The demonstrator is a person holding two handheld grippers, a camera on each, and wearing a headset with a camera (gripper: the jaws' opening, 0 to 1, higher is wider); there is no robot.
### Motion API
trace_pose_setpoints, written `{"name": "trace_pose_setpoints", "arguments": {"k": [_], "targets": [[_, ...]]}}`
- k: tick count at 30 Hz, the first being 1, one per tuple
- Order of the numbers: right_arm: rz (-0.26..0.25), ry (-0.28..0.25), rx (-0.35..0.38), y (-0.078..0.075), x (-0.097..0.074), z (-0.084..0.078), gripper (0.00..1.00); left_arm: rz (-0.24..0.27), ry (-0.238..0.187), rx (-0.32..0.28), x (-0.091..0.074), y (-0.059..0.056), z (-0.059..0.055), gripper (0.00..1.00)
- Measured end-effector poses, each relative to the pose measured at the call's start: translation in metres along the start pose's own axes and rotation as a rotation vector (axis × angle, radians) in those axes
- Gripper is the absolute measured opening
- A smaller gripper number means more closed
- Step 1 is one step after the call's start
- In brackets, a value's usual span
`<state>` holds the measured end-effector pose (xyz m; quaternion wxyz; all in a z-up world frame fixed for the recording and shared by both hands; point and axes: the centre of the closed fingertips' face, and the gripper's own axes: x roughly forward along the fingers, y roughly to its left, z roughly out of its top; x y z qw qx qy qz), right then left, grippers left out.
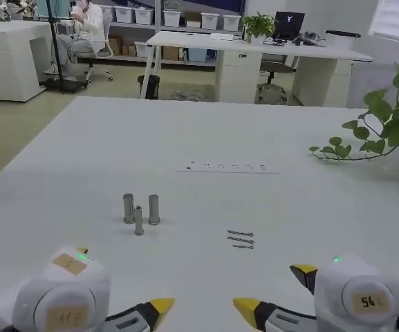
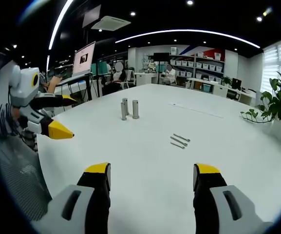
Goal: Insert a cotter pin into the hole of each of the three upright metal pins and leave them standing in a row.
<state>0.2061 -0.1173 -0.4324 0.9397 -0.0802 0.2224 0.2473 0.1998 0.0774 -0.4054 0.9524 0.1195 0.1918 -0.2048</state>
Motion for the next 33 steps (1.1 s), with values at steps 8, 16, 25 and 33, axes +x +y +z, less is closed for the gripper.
{"name": "trace_pose_setpoints", "arguments": {"k": [8,16,25,33], "targets": [[-0.002,0.001,0.002,-0.001,0.000,0.000,0.66,-0.003,-0.002,0.003,0.000,-0.001,0.001,0.84],[-0.007,-0.026,-0.010,-0.003,-0.004,0.006,0.63,-0.015,-0.014,0.000,0.000,-0.003,0.004,0.81],[0.001,-0.053,0.021,-0.002,-0.012,0.012,0.59,-0.048,-0.003,-0.035,0.005,-0.004,0.002,0.67],[0.033,-0.049,0.038,0.003,-0.013,0.016,0.59,-0.053,0.027,-0.048,0.017,0.003,-0.005,0.62]]}}
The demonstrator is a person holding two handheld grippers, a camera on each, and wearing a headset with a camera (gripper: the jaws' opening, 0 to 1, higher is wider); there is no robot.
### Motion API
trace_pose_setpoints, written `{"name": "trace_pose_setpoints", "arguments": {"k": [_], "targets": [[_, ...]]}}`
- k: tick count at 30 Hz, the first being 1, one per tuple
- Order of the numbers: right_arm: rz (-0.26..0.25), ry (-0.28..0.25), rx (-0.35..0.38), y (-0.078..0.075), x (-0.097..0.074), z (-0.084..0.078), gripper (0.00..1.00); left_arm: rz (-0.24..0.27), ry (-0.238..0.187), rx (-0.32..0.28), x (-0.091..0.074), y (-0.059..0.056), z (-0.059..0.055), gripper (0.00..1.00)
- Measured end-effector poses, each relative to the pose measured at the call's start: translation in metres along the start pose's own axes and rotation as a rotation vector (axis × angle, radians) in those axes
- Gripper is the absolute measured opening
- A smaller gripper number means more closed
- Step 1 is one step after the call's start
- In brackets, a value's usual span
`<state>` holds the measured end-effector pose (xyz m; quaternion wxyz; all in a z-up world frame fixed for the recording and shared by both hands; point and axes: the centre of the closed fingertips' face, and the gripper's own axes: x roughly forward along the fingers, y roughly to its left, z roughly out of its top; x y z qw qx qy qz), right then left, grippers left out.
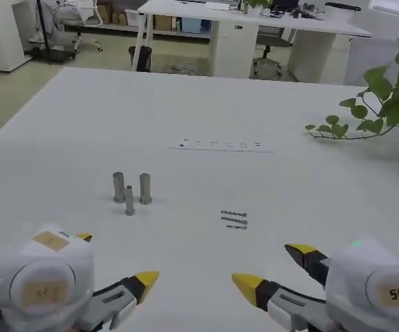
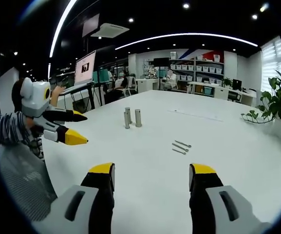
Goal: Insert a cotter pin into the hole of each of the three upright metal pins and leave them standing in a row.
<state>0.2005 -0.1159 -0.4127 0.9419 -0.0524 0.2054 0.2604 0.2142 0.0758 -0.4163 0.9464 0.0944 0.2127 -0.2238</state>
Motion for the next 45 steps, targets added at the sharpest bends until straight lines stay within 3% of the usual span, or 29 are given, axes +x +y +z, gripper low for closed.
{"name": "trace_pose_setpoints", "arguments": {"k": [12,21,30,39,45], "targets": [[0.027,0.024,0.036,0.003,0.001,-0.002,0.58,-0.016,0.021,0.007,0.020,0.014,0.003,0.54],[0.048,0.023,0.030,-0.004,0.004,0.011,0.57,-0.018,0.011,0.027,0.058,0.041,0.019,0.45],[0.071,0.027,0.034,-0.010,0.015,0.018,0.54,-0.014,0.020,0.026,0.098,0.065,0.023,0.37],[0.082,0.051,0.039,-0.015,0.027,0.012,0.52,-0.036,0.021,0.079,0.128,0.074,0.020,0.29],[0.082,0.066,0.052,-0.015,0.033,0.005,0.51,-0.050,0.028,0.078,0.140,0.078,0.019,0.21]]}}
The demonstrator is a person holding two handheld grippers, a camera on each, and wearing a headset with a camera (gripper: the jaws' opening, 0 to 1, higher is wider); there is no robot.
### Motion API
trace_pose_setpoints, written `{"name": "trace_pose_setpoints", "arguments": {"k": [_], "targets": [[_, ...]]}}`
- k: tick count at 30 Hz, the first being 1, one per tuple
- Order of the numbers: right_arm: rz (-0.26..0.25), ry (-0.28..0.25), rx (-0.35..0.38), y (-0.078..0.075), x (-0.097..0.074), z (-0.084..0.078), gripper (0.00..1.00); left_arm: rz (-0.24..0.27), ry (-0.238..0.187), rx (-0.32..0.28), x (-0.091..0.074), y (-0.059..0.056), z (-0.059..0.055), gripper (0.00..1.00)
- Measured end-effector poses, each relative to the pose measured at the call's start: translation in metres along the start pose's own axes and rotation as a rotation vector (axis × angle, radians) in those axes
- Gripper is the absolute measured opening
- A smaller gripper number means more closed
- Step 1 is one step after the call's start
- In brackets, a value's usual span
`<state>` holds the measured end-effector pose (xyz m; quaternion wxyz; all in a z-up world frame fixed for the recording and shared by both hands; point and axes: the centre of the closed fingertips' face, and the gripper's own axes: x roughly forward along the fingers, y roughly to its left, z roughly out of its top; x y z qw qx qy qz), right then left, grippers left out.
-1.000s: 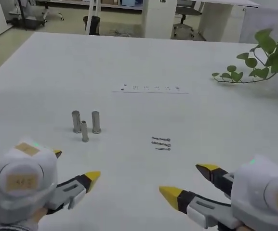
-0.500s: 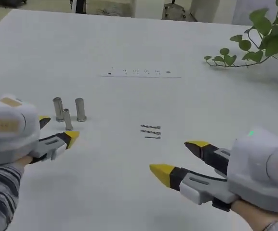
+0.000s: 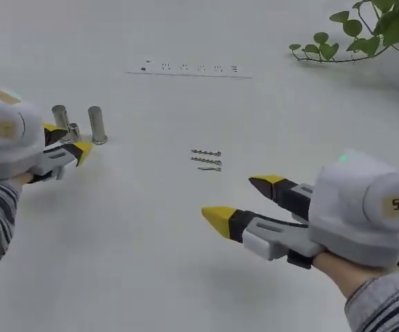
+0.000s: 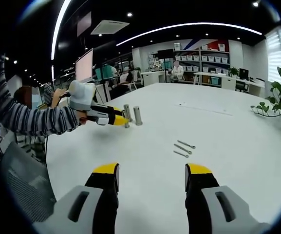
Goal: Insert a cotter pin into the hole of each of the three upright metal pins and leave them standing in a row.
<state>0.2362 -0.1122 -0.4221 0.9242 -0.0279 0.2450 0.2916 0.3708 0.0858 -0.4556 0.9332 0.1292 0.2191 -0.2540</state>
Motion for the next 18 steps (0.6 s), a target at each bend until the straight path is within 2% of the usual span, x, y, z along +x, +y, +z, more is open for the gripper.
{"name": "trace_pose_setpoints", "arguments": {"k": [12,16,18], "targets": [[-0.003,0.021,0.013,-0.0007,0.0032,-0.0081,0.50,-0.014,0.011,0.001,0.0058,0.0003,-0.0024,0.07],[-0.003,0.024,0.012,-0.0006,0.0031,-0.0091,0.50,-0.010,0.013,0.000,0.0055,0.0000,-0.0023,0.06],[-0.005,0.026,0.012,-0.0008,0.0028,-0.0093,0.49,-0.026,0.008,-0.008,0.0047,-0.0028,-0.0012,0.06]]}}
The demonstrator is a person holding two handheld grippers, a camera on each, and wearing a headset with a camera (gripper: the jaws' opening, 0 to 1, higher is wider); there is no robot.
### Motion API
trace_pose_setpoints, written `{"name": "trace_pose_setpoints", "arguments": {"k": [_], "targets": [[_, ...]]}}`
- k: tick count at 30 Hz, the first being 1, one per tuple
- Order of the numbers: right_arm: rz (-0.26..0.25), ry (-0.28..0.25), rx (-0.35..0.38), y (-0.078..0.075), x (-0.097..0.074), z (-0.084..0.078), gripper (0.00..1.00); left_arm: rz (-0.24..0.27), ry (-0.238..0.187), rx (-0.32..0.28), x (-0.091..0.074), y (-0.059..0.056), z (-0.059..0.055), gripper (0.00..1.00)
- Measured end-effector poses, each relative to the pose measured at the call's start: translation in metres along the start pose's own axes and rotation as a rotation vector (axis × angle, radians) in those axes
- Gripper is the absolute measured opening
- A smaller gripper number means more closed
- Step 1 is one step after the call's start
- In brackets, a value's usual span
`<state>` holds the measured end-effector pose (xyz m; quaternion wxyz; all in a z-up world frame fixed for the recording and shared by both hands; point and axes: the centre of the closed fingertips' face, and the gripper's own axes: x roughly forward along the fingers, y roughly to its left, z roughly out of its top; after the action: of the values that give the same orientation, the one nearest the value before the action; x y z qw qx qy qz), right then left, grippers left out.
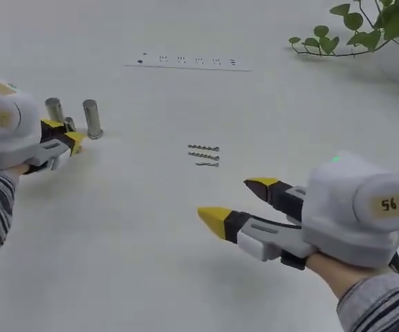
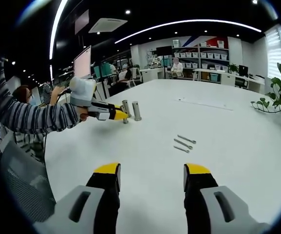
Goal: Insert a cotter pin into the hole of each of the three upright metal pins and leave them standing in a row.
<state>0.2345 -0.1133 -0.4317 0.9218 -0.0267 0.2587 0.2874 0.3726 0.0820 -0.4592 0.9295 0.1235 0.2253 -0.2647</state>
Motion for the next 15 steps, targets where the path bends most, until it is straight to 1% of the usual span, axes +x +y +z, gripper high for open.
{"name": "trace_pose_setpoints", "arguments": {"k": [2,4,6,7,9,11,13,15], "targets": [[-0.003,-0.003,0.008,0.000,-0.001,0.000,0.49,-0.008,-0.002,0.008,-0.001,-0.001,0.000,0.05],[-0.005,-0.007,0.015,0.000,-0.001,0.001,0.48,-0.012,0.002,0.028,-0.002,-0.003,0.000,0.05],[-0.009,-0.005,0.016,-0.001,-0.002,0.001,0.48,-0.017,0.003,0.023,-0.004,-0.005,0.000,0.05],[-0.010,-0.001,0.015,-0.002,-0.002,0.000,0.48,-0.028,0.004,0.013,-0.005,-0.007,0.000,0.05],[-0.011,-0.002,0.015,-0.002,-0.003,0.001,0.48,-0.034,0.009,0.014,-0.007,-0.010,0.000,0.05],[-0.012,-0.003,0.015,-0.002,-0.003,0.001,0.48,-0.046,0.008,0.022,-0.009,-0.015,0.001,0.05],[-0.012,-0.006,0.012,-0.002,-0.003,0.003,0.48,-0.065,-0.005,0.022,-0.012,-0.022,0.004,0.05],[-0.011,-0.005,0.009,-0.002,-0.003,0.003,0.48,-0.079,-0.009,0.017,-0.014,-0.028,0.006,0.05]]}}
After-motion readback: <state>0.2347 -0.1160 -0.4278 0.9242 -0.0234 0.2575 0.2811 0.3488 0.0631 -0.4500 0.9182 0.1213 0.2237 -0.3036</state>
